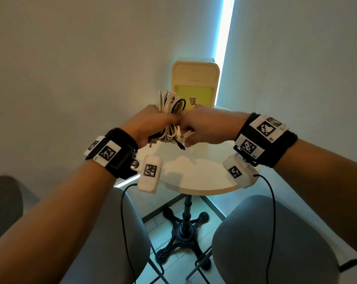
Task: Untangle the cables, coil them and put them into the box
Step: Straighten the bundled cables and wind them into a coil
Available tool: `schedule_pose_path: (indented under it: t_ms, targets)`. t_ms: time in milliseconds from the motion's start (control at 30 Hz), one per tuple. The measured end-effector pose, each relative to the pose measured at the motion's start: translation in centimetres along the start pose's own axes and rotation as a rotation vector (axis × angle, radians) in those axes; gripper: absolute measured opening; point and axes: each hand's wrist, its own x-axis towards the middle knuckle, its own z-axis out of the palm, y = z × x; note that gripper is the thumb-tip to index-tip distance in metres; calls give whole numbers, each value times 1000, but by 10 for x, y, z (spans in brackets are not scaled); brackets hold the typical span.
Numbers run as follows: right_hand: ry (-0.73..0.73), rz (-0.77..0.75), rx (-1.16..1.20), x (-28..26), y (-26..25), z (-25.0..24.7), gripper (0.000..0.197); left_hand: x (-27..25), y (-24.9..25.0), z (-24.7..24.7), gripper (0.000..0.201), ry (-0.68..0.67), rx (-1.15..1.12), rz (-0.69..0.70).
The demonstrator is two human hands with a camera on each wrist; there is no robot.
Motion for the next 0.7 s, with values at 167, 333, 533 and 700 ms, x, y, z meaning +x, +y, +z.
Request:
schedule_pose_path:
  t_ms: [167, 333, 533, 700]
  targets:
    - [77, 40, 25, -3, 5, -12, 35, -6, -6, -3, 50, -147, -147, -25]
    - [174, 123, -81, -3, 3, -13, 51, -8, -5, -6, 45, -249, -108, 20]
    - [258, 192, -77, -5, 2, -10, 47, -11, -12, 0, 56, -286, -53, -37]
    - [222, 167, -105, -2, 1, -3, 79, -15, -15, 7, 65, -289, -40, -74]
